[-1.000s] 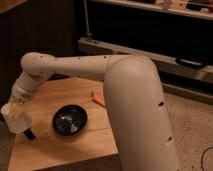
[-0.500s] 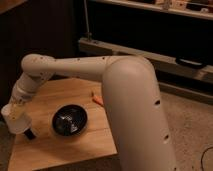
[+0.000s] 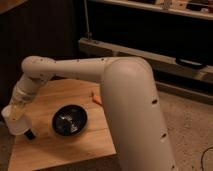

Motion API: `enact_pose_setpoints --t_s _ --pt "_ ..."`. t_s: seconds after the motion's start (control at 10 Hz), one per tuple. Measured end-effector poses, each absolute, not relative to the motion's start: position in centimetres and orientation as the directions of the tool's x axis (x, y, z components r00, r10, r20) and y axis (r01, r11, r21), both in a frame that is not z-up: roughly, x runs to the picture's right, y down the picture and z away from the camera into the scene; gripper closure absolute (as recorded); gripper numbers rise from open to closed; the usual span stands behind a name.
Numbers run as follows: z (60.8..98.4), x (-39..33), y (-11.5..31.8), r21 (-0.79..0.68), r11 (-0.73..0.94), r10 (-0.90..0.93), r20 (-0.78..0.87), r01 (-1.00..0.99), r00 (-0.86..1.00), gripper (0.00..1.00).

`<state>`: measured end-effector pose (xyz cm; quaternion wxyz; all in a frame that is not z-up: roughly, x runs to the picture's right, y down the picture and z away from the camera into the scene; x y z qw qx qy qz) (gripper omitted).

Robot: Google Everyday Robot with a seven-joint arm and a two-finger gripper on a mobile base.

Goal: Place the ceramic cup over the eraser

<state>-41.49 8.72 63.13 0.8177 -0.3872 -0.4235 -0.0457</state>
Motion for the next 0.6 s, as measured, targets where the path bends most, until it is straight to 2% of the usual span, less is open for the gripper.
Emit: enact_pose_setpoints --t_s 0.2,0.4,0.6 --pt "63.51 -41.47 8.98 -0.604 0.692 0.259 0.718 0.394 0.646 0.70" --pt "63.84 -41.39 9.12 -0.614 0.690 0.266 0.708 0.384 0.654 0.53" --pt "64.20 -41.26 9.06 -0.620 0.690 0.272 0.700 0.374 0.660 0.49"
